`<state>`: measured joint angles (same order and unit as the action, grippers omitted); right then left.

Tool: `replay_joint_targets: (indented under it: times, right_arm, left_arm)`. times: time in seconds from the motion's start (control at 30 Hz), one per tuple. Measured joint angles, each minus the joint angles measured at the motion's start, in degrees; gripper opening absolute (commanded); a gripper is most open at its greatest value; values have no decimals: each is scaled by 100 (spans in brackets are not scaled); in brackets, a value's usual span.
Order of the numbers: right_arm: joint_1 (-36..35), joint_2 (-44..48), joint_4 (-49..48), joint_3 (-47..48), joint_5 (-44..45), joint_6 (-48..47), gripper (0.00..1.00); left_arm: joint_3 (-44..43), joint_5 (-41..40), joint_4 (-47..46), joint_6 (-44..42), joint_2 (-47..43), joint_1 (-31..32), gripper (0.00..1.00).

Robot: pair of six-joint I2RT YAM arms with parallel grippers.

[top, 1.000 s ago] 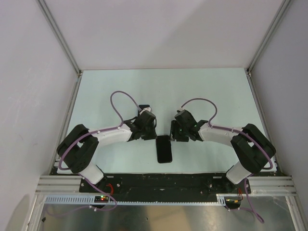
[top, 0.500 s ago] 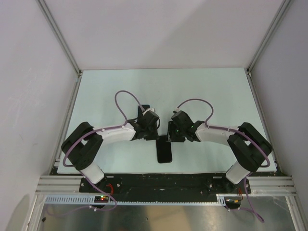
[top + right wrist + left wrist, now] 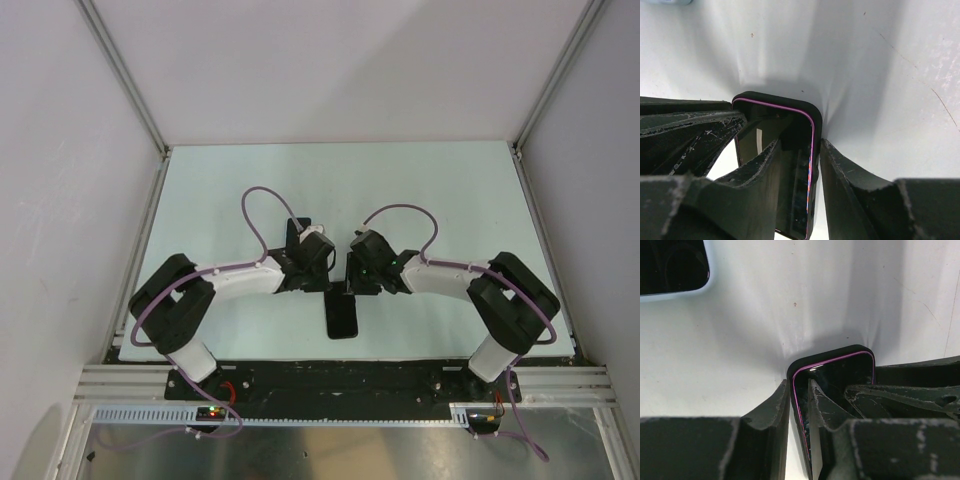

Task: Put the phone into the phone case

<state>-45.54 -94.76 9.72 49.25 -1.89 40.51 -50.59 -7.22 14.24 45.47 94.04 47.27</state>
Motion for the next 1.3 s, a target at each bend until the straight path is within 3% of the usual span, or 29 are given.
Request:
replay_joint_targets:
  times: [0.53,0.77,1.3]
  right_arm:
    - [-122,-168,398,306,282,68,35]
    - [-190,-264,555,417,428,109,22]
    - [-254,-461,809,616,669,352,4]
  left_arm:
    - [-55,-282,33,-9,199,162,20]
    - [-160,-442,157,-7,267,249,19]
    - [-173,-439,219,22,179,243,19]
